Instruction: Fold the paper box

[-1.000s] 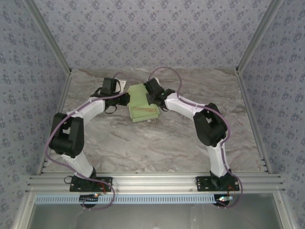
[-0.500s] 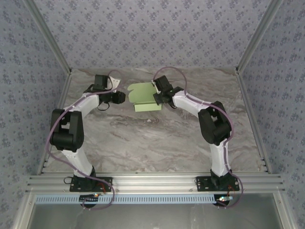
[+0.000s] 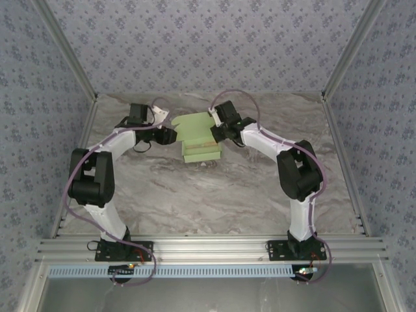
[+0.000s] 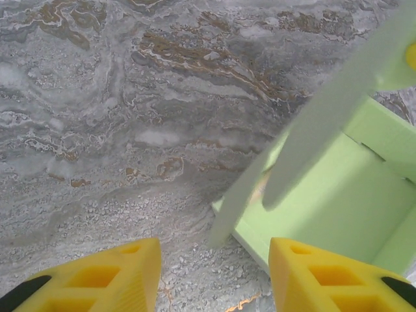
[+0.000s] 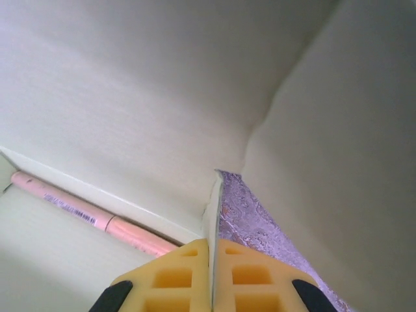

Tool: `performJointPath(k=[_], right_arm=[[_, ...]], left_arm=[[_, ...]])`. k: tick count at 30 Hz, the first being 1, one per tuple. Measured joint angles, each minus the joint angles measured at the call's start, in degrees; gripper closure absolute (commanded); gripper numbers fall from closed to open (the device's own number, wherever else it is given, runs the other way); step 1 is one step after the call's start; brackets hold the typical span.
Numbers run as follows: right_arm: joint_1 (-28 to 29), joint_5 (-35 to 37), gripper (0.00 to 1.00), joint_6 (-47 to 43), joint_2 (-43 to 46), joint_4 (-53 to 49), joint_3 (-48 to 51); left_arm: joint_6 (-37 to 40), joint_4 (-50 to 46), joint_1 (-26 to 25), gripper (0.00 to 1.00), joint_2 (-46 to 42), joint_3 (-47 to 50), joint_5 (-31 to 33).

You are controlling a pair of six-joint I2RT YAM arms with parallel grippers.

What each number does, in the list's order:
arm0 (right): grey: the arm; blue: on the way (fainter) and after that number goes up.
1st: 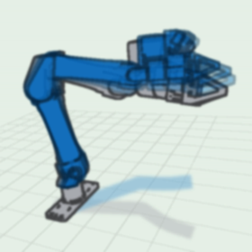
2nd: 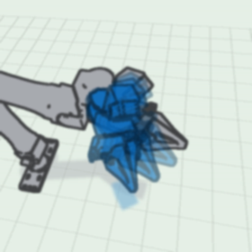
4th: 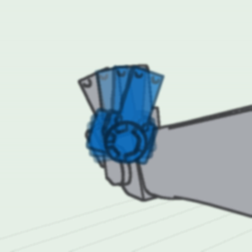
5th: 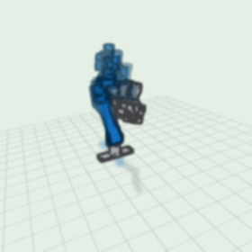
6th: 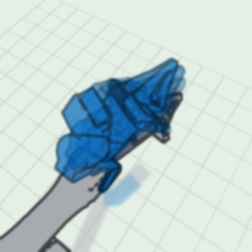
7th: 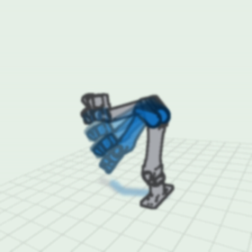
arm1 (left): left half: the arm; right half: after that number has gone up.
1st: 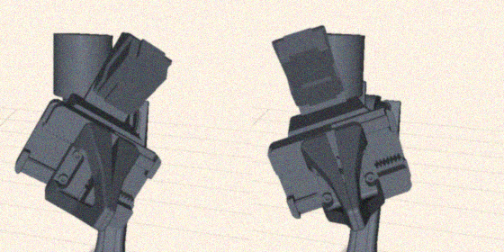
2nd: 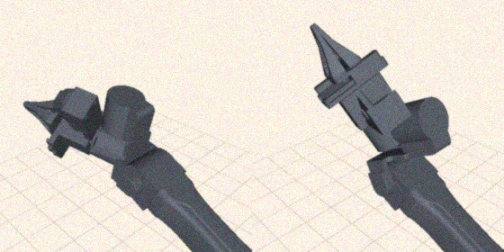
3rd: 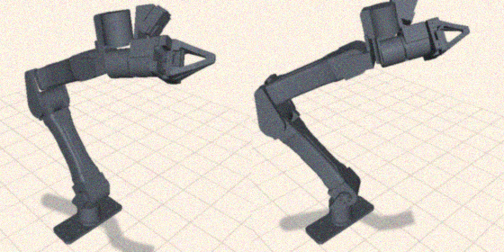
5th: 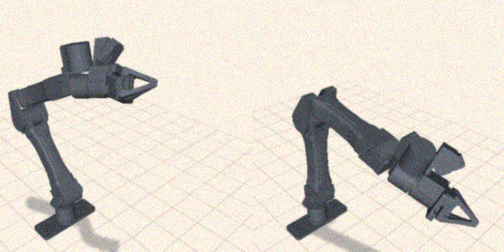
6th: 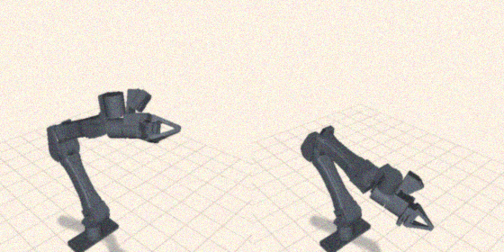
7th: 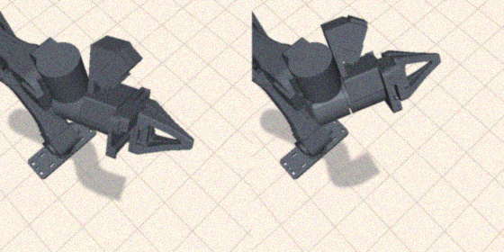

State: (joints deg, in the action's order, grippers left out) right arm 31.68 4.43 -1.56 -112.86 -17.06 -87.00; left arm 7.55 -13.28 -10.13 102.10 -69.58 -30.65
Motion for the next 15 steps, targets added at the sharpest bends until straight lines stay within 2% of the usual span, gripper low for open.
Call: performJointPath(k=[15], right_arm=[[-5.5, -13.5, 0.97, -2.4, 0.7, -4.1, 0.1]], left_arm=[[6.7, 2.8, -1.5, 0.51, -1.0, 0.4, 1.5]])
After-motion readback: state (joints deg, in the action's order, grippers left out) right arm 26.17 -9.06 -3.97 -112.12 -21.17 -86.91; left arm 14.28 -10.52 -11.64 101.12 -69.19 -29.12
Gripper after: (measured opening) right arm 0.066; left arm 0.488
